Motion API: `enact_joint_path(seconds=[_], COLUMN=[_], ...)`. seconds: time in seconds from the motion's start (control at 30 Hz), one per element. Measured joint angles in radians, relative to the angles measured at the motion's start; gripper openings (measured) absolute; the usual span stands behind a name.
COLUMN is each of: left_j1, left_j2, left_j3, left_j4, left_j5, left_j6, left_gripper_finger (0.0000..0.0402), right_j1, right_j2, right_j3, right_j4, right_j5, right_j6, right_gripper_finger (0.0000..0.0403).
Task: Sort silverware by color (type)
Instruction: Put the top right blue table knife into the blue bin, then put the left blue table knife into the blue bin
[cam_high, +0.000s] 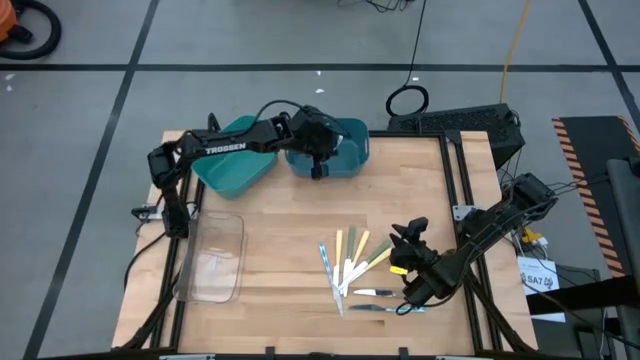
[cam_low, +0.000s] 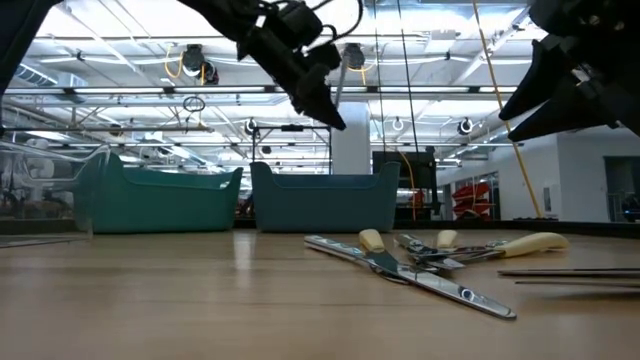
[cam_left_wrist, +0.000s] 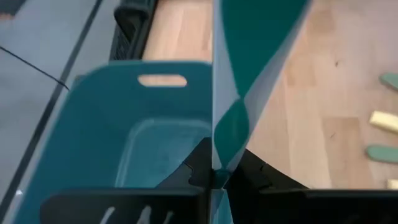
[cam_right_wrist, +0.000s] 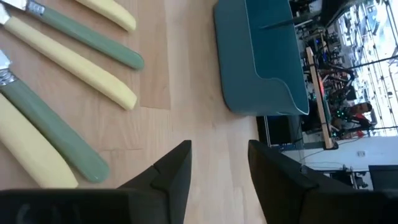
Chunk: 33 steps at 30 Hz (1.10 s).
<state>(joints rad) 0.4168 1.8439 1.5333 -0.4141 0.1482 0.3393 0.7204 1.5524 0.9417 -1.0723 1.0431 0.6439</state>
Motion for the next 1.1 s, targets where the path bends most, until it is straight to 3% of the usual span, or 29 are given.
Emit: enact_joint_path(seconds=[0.53, 0.8, 1.1], left_j1=[0.048, 0.050, 0.042], left_j2=[0.041, 0.073, 0.072], left_j3=[0.000, 0.001, 0.000], left_j4=[0.003, 0.003, -0.032], left_j5=[-0.100, -0.210, -0.211], left_j6=[-0.010, -0.028, -0.088], left_gripper_finger=[0.0025, 0.0090, 0.0102], right_j1=[-0.002, -0.002, -0.002], right_j2=[0.000, -0.001, -0.001], right_j3=[0.000, 0.001, 0.001], right_j4=[0.026, 0.047, 0.055], right_j5=[0.001, 0.000, -0.001], right_j6=[-0.042, -0.058, -0.062], right_gripper_finger=[0.0153, 0.0153, 0.0153])
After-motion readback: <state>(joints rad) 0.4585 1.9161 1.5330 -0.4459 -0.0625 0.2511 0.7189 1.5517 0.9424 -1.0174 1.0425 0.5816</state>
